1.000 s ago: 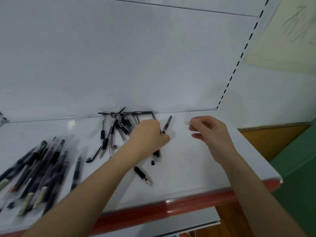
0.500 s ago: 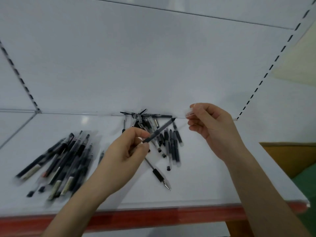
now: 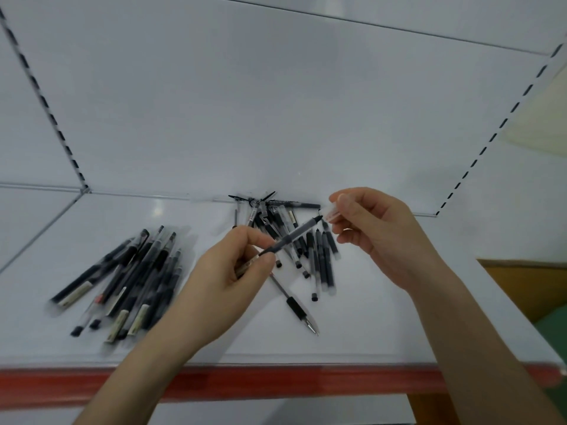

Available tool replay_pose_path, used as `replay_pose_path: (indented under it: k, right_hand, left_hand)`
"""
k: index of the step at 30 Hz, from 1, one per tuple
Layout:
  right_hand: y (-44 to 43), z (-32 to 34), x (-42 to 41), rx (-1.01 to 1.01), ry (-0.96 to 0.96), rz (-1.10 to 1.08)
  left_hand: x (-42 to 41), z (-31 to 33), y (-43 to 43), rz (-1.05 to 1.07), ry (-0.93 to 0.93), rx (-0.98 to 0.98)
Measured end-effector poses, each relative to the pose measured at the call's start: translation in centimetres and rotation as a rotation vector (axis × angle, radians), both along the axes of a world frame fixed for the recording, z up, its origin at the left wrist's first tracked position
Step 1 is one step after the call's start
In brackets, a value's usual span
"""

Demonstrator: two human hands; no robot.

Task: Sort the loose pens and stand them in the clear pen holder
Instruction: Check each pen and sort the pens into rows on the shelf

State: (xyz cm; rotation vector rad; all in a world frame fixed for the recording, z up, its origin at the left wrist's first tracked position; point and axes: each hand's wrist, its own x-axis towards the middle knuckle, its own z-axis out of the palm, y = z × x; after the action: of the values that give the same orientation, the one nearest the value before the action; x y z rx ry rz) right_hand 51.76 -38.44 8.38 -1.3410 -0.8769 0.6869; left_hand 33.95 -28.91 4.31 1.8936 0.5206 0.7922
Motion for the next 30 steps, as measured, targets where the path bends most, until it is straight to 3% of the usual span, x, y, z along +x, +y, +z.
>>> replay_pose_path:
  k: [8,15,30]
  right_hand:
    - [0.2,-0.1,0.0,0.070,0.113,-0.049]
    - [0.0,-0.3,-0.4,-0.032,-0.268,-0.058]
    - [-0.3,0.4,-0.8,-0.025,-0.426,0.035]
  left_hand:
    - [-0.3,-0.2,0.3,0.021,-0.018,-0.010]
    - [-1.1,0.2,1.0,0.043,-0.045,-0.050]
    - [-2.0,0.6,0.6,0.018,0.002,-0.028]
